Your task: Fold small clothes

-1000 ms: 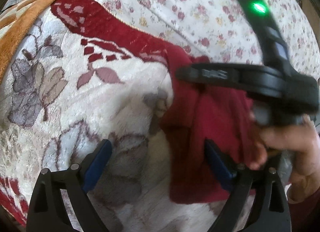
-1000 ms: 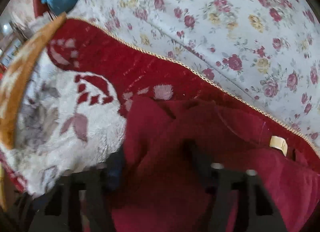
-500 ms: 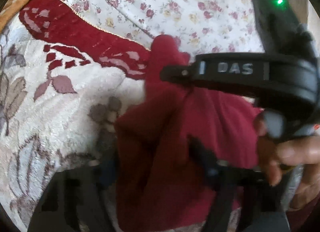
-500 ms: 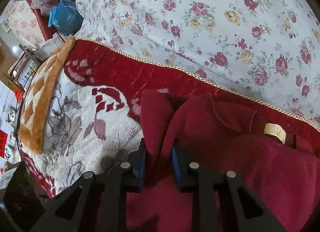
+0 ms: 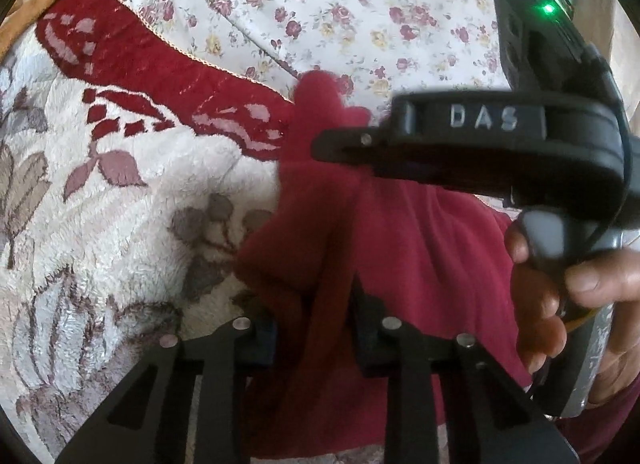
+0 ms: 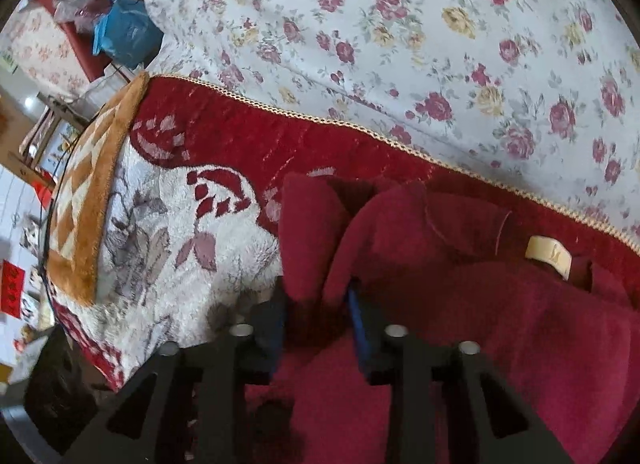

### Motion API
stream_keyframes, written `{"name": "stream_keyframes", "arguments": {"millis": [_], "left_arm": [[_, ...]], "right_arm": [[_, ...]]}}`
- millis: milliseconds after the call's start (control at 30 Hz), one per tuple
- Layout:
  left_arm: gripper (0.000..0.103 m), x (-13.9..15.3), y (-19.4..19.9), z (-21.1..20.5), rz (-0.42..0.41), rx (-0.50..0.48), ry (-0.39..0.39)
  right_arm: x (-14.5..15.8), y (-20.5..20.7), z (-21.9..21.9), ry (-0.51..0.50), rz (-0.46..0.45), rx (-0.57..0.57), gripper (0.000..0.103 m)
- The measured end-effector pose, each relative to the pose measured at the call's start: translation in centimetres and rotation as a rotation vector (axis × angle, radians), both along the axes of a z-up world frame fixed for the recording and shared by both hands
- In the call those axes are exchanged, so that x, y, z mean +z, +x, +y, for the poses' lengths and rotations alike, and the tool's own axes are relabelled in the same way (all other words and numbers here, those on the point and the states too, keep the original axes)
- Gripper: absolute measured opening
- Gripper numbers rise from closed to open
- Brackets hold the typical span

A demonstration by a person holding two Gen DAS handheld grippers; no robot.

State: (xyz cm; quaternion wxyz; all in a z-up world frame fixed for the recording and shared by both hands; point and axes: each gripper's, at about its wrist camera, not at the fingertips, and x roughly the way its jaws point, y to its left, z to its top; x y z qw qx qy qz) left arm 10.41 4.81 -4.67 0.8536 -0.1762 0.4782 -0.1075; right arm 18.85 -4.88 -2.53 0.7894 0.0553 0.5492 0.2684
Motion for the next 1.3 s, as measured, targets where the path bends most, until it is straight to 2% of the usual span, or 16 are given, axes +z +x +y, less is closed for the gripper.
{"name": "stream_keyframes", "arguments": {"millis": [100,167,300,467,567,633,700,733,767,833,933,1000,1067,1100,1200,1300], "left_arm": [[0.025,0.1,0.2,-0.2,-0.004,0.0,0.002],[0.025,0.1,0.1,-0.1,-0.004,0.001,0.0],[0.025,0.2,-0.5,0.3,-0.004,0.001,-0.01],[0.024,0.4,-0.9,0.8,-0.001,0.001,-0.019],[0.024,0.4,-1.1,0.7,-0.002,0.001,-0.014],[0.024,0.5,-1.2,0.8,-0.001,-0.003,-0.015],[0.026,0.6,-1.1,0.8,0.0,-0.006,-0.008],[0.034,0.6,-1.2,0.8,0.002,0.001,0.0],[0.05,0.7,-1.2,0.8,0.007,0.006,0.006],[0.077,0.6,-1.3,0.9,0.022,0.017,0.011],[0.079,0.3,-1.5,0.9,0.031,0.038,0.04],[0.072,0.2,-1.7,0.6,0.032,0.032,0.063],[0.028,0.6,-2.0,0.2,0.03,0.008,0.037],[0.021,0.7,-2.1,0.0,0.035,-0.005,0.007],[0.018,2.1,-3.0,-1.2,-0.006,-0.017,0.049],[0.017,4.0,-3.8,-2.7,-0.043,-0.031,0.029]], "right_arm": [[0.1,0.4,0.3,0.007,0.028,-0.004,0.081],[0.1,0.9,0.9,-0.011,0.056,-0.005,0.087],[-0.2,1.8,2.9,-0.065,0.059,0.021,0.093],[-2.8,2.6,6.5,-0.163,0.129,0.089,0.096],[-3.5,2.5,7.0,-0.219,0.085,0.103,0.096],[-3.2,2.4,6.2,-0.212,0.058,0.087,0.087],[-2.9,2.3,4.8,-0.213,0.032,0.074,0.055],[-2.8,2.1,4.1,-0.185,0.033,0.073,0.05],[-2.6,2.0,3.3,-0.148,0.037,0.068,0.039],[-2.3,1.5,2.0,-0.101,0.033,0.058,0.032],[-2.0,1.2,1.3,-0.062,0.023,0.046,0.03],[-1.7,0.9,1.3,-0.049,0.014,0.039,0.027],[-1.3,0.6,0.7,-0.028,0.008,0.034,0.026],[-1.0,0.4,0.4,-0.015,0.004,0.033,0.025],[0.3,-0.2,-0.9,0.015,-0.016,0.022,0.023],[2.1,-0.6,-3.4,0.059,-0.038,0.004,0.023]]}}
